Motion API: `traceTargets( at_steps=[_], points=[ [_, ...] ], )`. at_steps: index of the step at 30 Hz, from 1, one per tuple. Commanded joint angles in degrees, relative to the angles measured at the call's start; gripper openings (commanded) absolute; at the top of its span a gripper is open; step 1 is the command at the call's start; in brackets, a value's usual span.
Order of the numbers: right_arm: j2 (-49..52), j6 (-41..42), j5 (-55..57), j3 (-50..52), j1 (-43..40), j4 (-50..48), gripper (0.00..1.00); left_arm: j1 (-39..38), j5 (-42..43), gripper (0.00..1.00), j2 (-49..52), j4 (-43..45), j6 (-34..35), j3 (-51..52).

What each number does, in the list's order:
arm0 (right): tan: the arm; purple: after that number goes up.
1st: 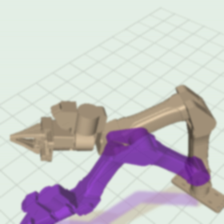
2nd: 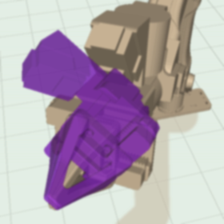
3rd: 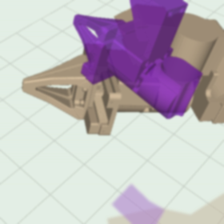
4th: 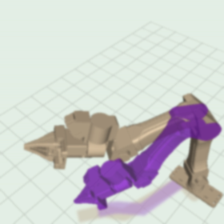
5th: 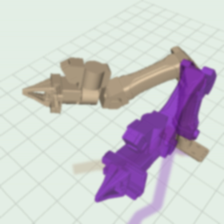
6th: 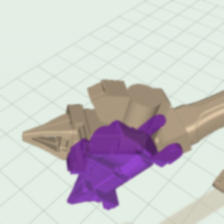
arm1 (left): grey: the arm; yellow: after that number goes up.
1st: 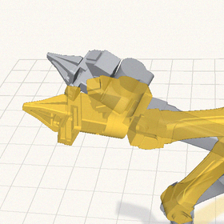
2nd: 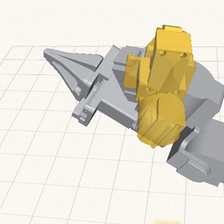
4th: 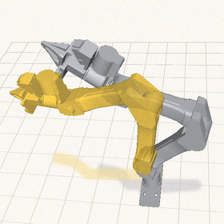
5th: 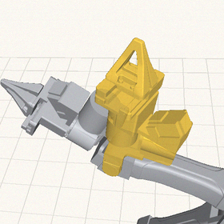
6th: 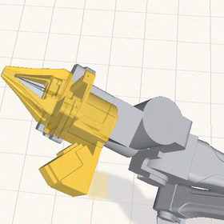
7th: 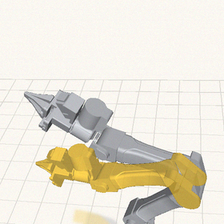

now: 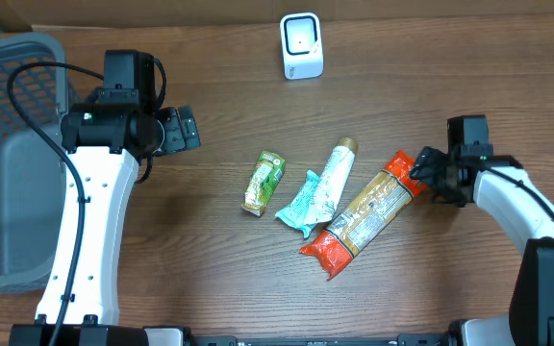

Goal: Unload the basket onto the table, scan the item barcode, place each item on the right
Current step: 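Move right gripper to the spaghetti package and grasp its end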

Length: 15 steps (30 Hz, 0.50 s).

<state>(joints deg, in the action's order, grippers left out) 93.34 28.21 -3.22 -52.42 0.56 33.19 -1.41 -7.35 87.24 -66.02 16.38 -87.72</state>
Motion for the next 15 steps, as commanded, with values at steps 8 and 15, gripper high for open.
traceTargets(
  at_steps=[8, 15],
  points=[
    [-0.52, -1.44, -21.86, -3.63, 5.79, 11.32, 0.79, -0.11, -0.55, 1.0, 0.22, 0.07, 0.37, 0.37],
    [-0.31, 0.59, -19.56, 0.83, 10.97, 12.63, 0.77, -0.11, -0.55, 1.0, 0.22, 0.07, 0.37, 0.37]
  ],
)
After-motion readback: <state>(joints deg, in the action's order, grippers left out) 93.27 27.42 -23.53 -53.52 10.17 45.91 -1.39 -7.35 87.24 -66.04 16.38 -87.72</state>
